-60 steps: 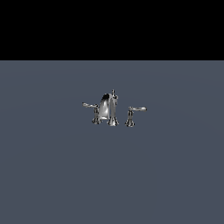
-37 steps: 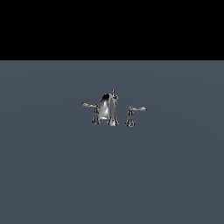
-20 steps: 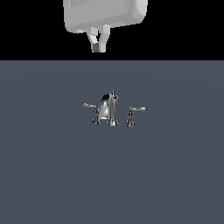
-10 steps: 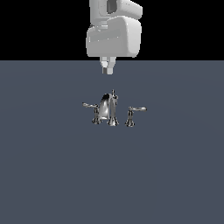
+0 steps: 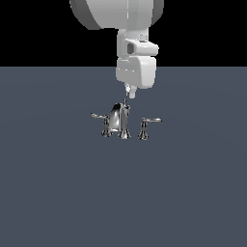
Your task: Turn on the faucet by rotating a designated handle.
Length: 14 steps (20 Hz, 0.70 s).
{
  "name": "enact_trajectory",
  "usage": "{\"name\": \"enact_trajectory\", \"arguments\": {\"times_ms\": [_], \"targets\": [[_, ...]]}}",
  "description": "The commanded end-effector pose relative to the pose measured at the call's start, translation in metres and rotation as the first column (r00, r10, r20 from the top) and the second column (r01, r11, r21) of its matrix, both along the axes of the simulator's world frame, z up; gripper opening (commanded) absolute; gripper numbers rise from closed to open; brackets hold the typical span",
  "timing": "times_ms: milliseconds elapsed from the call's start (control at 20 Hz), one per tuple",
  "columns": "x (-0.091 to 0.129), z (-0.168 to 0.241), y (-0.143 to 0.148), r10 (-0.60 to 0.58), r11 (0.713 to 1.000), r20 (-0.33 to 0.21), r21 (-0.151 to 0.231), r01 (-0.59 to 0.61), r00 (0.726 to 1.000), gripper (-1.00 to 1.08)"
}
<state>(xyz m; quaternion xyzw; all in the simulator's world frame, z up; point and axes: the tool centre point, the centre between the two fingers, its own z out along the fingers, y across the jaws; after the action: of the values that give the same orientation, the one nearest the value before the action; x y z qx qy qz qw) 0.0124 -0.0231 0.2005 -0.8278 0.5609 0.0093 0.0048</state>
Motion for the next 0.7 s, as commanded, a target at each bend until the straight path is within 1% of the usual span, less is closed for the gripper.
{"name": "enact_trajectory", "arguments": {"times_ms": [0,100,250,450,650], "targets": [[0.014,-0.016,-0.013,-0.076,0.997,0.001,-0.005,0.076,0.997,-1.00],[0.025,-0.030,-0.025,-0.138,0.990,0.002,-0.008,0.138,0.990,-1.00],[0.039,-0.049,-0.044,-0.229,0.973,0.004,-0.012,0.229,0.974,-1.00],[0.054,-0.071,-0.067,-0.331,0.943,0.006,-0.016,0.331,0.943,-1.00],[0.064,-0.088,-0.087,-0.410,0.912,0.008,-0.019,0.410,0.912,-1.00]]}}
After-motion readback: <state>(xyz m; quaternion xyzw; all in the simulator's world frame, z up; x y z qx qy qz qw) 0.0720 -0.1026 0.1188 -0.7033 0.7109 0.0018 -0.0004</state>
